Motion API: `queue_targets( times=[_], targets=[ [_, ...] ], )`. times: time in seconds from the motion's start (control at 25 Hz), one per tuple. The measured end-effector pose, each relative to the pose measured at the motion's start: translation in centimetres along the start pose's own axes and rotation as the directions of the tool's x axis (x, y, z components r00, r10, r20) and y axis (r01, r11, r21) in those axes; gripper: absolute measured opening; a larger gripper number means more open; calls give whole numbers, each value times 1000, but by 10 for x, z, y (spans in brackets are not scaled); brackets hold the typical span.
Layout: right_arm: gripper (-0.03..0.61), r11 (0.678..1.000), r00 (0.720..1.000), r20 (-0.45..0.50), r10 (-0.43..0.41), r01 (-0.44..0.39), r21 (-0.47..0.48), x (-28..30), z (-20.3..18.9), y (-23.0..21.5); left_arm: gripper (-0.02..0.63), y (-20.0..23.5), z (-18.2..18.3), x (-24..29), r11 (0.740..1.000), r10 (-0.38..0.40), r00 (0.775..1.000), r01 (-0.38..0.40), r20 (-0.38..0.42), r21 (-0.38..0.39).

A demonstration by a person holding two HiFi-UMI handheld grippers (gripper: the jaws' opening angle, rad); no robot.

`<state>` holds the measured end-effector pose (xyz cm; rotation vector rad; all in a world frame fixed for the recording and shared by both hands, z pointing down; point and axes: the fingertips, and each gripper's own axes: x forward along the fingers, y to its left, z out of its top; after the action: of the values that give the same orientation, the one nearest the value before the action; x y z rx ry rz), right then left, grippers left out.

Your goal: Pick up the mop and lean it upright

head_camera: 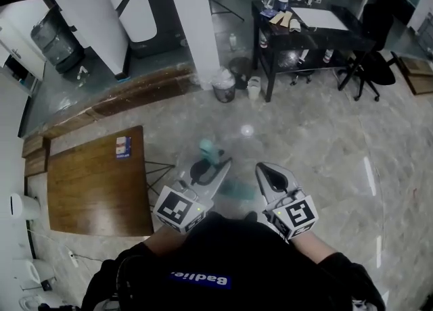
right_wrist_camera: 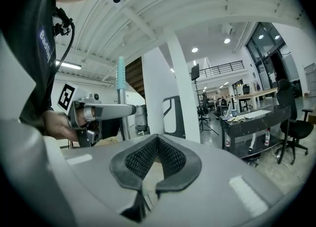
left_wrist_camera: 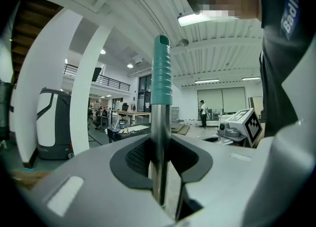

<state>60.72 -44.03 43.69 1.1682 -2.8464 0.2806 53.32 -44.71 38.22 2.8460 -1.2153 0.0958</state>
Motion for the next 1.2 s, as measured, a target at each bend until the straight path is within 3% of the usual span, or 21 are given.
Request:
queue_targets(
  times=[0.24,0.52,0.84,1.2],
  targets=[
    [2,1000,1000,-15,3,-3,17,28,4,-44,106,29,12,36,1000,30,1000,-30,3,0],
    [2,1000,1000,-26,-6,5,-31,91,23,-78,106,88,18,75,1000,7,1000,-6,31,-21],
    [2,999,998,-65,-6,3,-53,197,46,-92,106,179,14,101,998,-46,998,47,30,-42],
    [2,997,998,-40,38,-41,-63,279,63,-94,106,260,4,110,999,17,1000,-16,13,-34]
  ],
)
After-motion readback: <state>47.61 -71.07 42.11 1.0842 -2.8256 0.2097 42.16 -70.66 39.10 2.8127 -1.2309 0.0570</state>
